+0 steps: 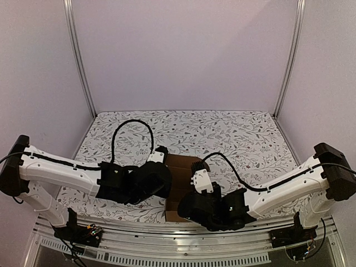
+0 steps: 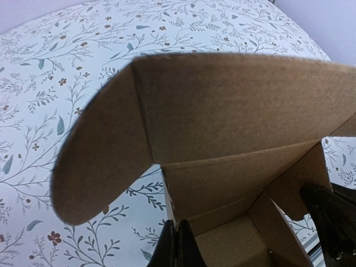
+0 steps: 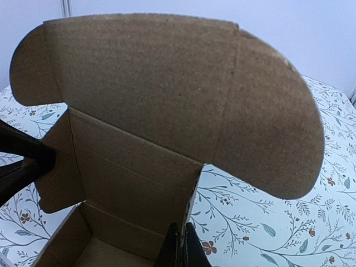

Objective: Fold the paper box

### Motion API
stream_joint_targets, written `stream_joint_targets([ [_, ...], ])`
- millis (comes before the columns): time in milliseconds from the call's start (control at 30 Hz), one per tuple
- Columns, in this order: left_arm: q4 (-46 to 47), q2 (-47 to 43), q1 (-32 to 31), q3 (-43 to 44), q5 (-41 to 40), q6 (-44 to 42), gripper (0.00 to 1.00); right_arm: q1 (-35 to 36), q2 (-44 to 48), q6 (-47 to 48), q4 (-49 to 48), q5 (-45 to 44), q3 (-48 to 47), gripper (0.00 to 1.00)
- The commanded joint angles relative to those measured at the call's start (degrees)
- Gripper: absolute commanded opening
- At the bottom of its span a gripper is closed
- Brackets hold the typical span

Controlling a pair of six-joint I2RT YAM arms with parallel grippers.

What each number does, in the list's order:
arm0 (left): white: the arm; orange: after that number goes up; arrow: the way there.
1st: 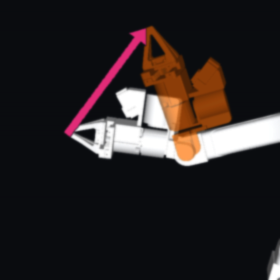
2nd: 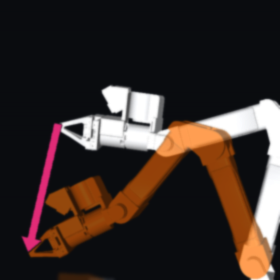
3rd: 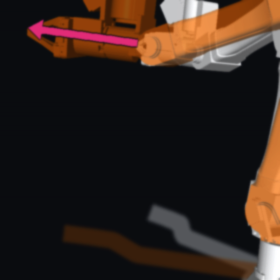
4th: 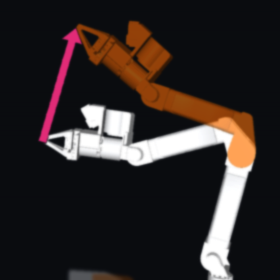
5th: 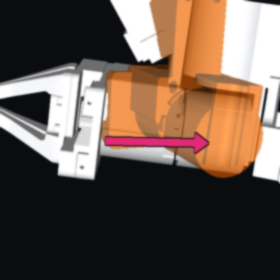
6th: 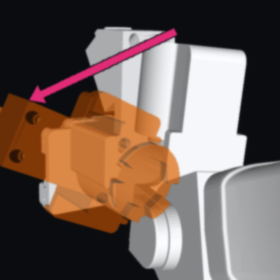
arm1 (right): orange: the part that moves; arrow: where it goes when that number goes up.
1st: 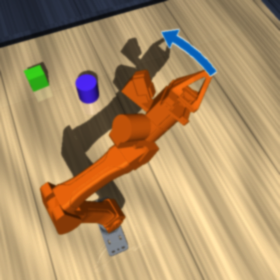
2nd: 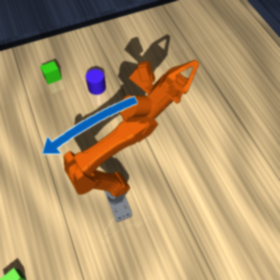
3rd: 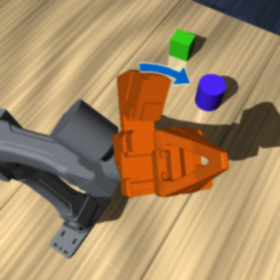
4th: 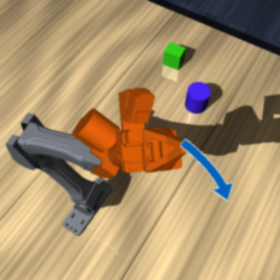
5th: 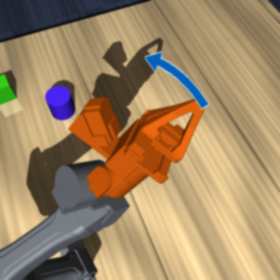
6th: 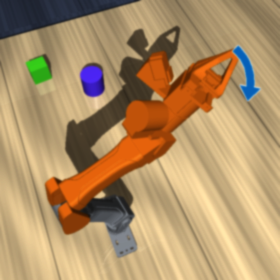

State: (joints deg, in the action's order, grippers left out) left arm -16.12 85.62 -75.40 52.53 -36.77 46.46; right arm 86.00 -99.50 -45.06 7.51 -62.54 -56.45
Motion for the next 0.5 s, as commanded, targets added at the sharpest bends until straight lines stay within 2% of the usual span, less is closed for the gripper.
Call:
stream_joint_targets([
  [0, 0.11, -0.95, -1.68, 3.29, 0.21, -2.12, 0.00, 0.82, -0.36, 5.72, -6.94, -2.12, -1.20, 0.00],
  [200, 1.81, -0.82, -1.68, 3.49, 2.46, 1.31, 0.00, 0.73, -2.53, 7.47, -9.83, -5.44, -3.89, 0.00],
  [467, 4.51, 0.63, -1.74, -0.55, 2.44, 9.97, 0.00, 0.80, -4.48, 4.40, -10.06, -4.07, -3.11, 0.00],
])
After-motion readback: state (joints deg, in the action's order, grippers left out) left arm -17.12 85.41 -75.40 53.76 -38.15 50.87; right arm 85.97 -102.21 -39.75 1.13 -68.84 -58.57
